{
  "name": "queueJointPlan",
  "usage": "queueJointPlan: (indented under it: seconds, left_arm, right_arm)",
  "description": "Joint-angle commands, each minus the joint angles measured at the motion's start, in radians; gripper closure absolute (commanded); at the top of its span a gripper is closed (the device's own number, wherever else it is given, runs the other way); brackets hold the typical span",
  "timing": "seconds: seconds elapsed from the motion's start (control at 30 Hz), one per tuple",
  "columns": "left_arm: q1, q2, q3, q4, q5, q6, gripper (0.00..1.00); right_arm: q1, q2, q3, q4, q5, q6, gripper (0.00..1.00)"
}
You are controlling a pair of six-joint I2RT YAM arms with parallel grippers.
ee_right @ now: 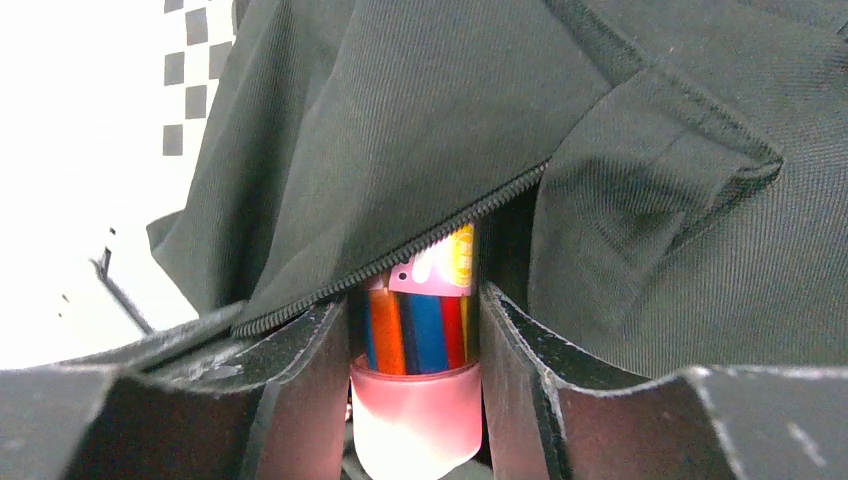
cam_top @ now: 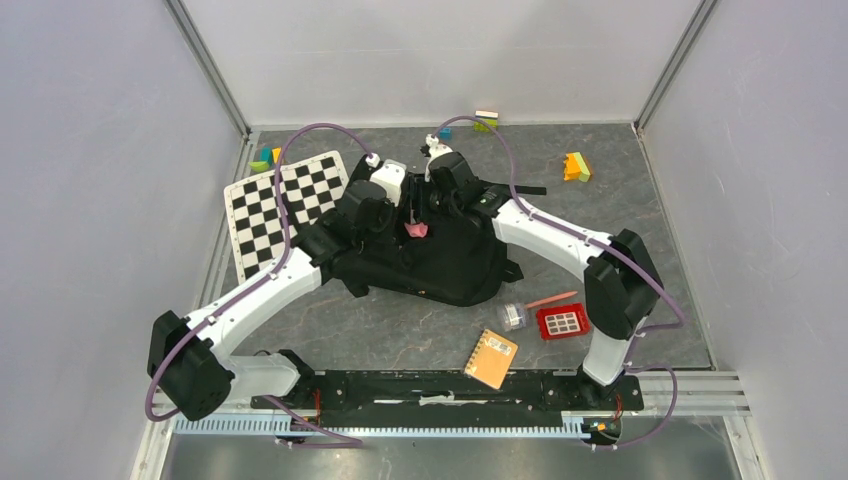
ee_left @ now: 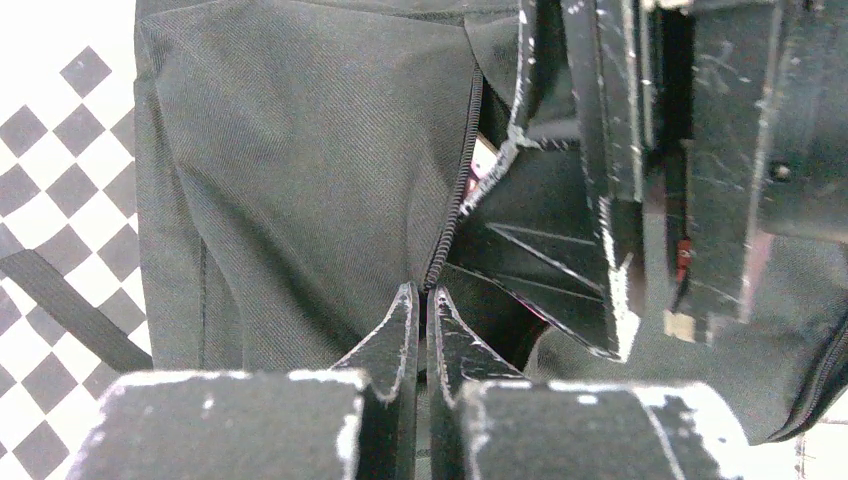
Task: Pack the student bag
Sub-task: Place the stationery in the student bag.
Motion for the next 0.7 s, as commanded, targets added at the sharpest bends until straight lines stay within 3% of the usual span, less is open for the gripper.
queueJointPlan:
  seconds: [0.0,0.5,0.57,0.67]
  left_arm:
    - [0.0,-0.043,0.003,0.033,0.024,-0.038,0.98]
    - [0.001,-0.026,0.007,0.028,0.032,-0.042,0.98]
    - [0.0,-0.025,0.006,0.031,0.036,-0.043,0.98]
    - [0.001,-0.018,0.012,0.025,0.032,-0.041,0.98]
  right_arm:
    - [-0.006,0.02,0.066,0.188,0.113,0.095,1.0]
    - [0.075,0.115,-0.078,0.651,0.254,0.155,1.0]
    - [0.095,0.123,-0.084,0.67,0.275,0.151,0.94]
    - [0.106,0.117,-0.109,0.682,0.294,0.143,0.75]
